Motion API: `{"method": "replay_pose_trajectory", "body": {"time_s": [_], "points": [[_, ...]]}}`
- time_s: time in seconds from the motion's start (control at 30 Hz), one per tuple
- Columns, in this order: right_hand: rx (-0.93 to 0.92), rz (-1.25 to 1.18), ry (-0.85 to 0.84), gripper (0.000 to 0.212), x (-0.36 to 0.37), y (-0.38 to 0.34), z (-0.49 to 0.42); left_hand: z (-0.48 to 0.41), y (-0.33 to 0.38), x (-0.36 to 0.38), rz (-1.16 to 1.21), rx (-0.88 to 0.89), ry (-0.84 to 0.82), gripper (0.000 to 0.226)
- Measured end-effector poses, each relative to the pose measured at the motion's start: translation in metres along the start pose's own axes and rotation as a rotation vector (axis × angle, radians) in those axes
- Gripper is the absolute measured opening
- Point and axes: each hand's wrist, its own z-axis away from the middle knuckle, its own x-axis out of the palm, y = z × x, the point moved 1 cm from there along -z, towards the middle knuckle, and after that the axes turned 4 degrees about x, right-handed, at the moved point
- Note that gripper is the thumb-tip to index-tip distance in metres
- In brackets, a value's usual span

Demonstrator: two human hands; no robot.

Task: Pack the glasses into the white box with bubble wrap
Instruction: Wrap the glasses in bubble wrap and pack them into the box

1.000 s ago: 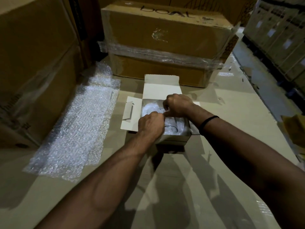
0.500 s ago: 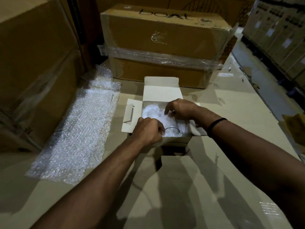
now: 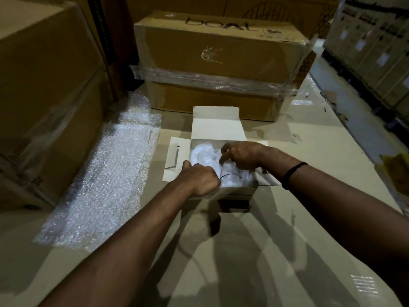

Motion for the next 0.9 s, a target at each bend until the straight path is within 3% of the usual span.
{"method": "replay_pose_trajectory", "body": {"time_s": [0.13, 0.23, 0.4, 0.53, 0.63, 0.77, 0.9], "points": [[0.087, -0.247, 0.049, 0.059, -0.008, 0.009, 0.004, 0.009, -0.003, 0.004, 0.223, 0.031, 0.361, 0.03], [0.124, -0.161, 0.128, 0.058, -0.016, 0.014, 0.009, 0.004, 0.0, 0.008, 0.064, 0.023, 0.245, 0.044], [0.128, 0.155, -0.003, 0.048, -0.007, 0.0, -0.002, -0.006, 0.011, 0.001, -0.163, -0.029, 0.114, 0.025], [0.15, 0.115, -0.018, 0.045, -0.006, -0.003, -0.007, -0.007, 0.018, 0.0, -0.182, -0.051, 0.035, 0.036], [0.195, -0.036, 0.013, 0.047, -0.014, 0.004, -0.002, -0.003, 0.01, 0.003, -0.064, -0.014, 0.121, 0.029], [0.107, -0.103, 0.066, 0.053, -0.013, 0.001, -0.003, 0.007, 0.005, 0.007, 0.044, -0.007, 0.42, 0.042], [0.104, -0.101, -0.013, 0.054, -0.009, -0.007, -0.008, 0.009, 0.009, 0.015, -0.049, -0.028, 0.251, 0.044]]}}
